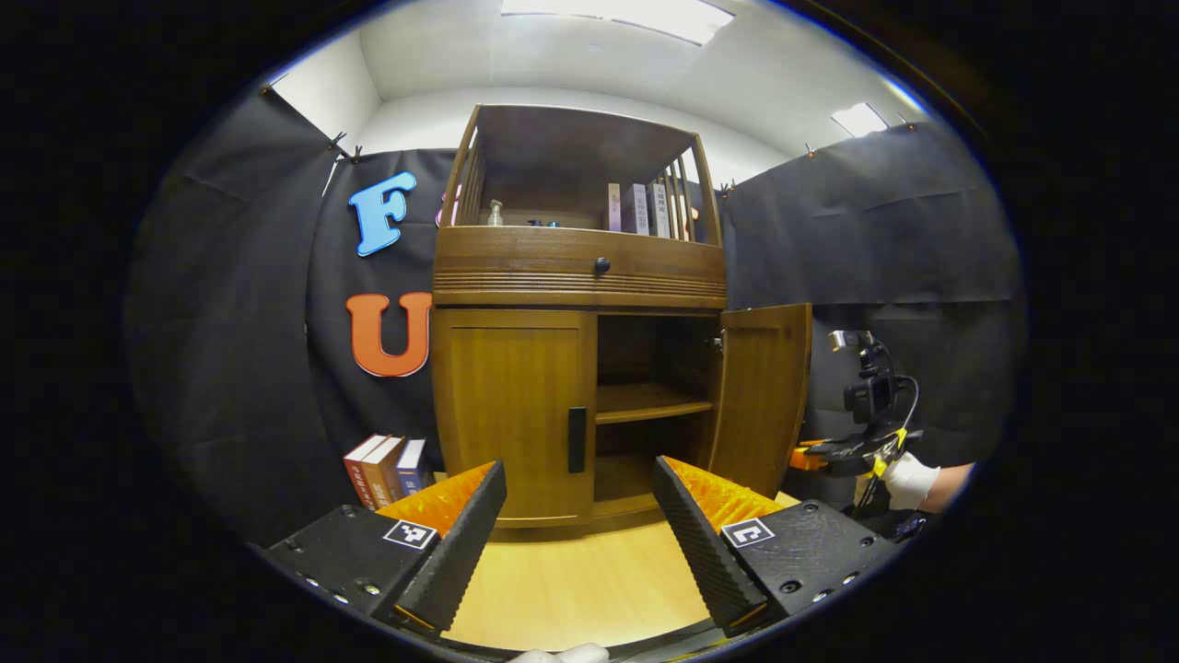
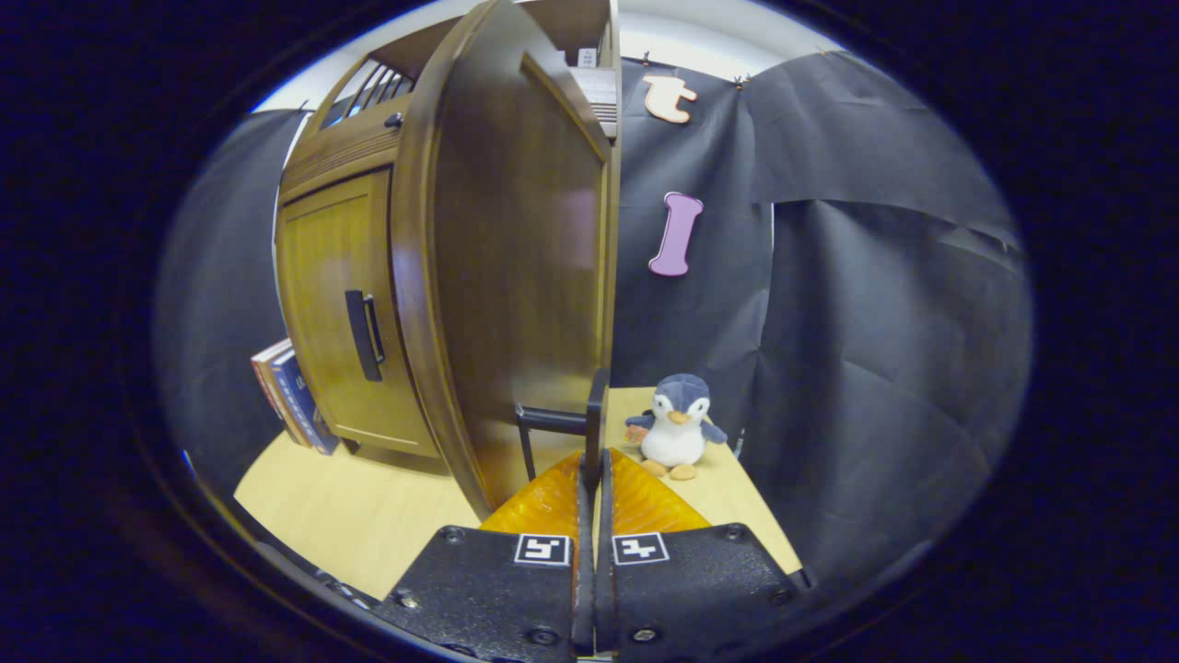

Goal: Open the right door of the double-door shoe cabinet with the right hand, and open the left door with the left hand.

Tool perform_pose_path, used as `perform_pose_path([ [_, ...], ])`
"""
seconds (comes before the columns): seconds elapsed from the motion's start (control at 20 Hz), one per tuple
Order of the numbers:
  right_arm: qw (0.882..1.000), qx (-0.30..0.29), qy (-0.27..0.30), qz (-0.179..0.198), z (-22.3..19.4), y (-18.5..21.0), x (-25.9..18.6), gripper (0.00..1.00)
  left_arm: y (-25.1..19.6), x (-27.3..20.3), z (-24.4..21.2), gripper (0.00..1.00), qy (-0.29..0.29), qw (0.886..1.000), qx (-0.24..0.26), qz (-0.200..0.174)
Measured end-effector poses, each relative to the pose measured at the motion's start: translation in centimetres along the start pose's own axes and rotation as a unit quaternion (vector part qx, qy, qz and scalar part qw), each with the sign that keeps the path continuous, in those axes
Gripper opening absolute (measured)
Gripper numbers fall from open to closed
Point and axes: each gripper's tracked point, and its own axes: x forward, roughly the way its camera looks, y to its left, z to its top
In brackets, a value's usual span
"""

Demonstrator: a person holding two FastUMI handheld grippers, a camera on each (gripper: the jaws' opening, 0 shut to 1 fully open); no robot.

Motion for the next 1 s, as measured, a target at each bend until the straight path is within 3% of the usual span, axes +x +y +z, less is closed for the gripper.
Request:
perform_pose_path([
  [0.05,1.0,0.007,0.004,0.012,0.1,-0.3,0.1,0.04,-0.8,0.2,0.1,1.0,0.0,1.0,0.001,0.006],
  [0.1,0.999,0.016,0.007,0.028,0.2,-0.5,0.3,0.04,-1.5,0.3,0.2,0.96,0.001,1.0,0.001,0.014],
  [0.35,0.997,0.002,0.012,0.082,0.2,-2.6,0.8,0.04,-5.1,0.5,0.3,0.96,0.0,0.999,0.012,0.052],
  [0.4,0.996,-0.004,0.01,0.089,0.3,-2.6,0.9,0.04,-5.9,0.6,0.6,1.0,-0.006,0.998,0.014,0.061],
  [0.5,0.994,-0.007,0.007,0.11,0.5,-3.7,1.2,0.04,-7.6,0.6,0.8,0.96,-0.009,0.997,0.013,0.077],
  [0.55,0.993,-0.006,0.007,0.121,0.6,-4.4,1.5,0.04,-8.4,0.6,0.8,1.0,-0.01,0.996,0.014,0.084],
  [0.7,0.989,-0.003,0.003,0.15,0.7,-6.2,2.1,0.04,-10.5,0.8,0.4,0.96,-0.006,0.994,0.014,0.105],
  [0.95,0.98,-0.01,0.0,0.201,0.9,-7.5,2.4,0.04,-13.6,0.6,0.4,0.96,-0.005,0.991,0.012,0.13],
  [1.0,0.978,-0.014,-0.001,0.207,0.9,-7.6,2.4,0.04,-14.0,0.7,0.6,1.0,-0.006,0.991,0.013,0.136],
])
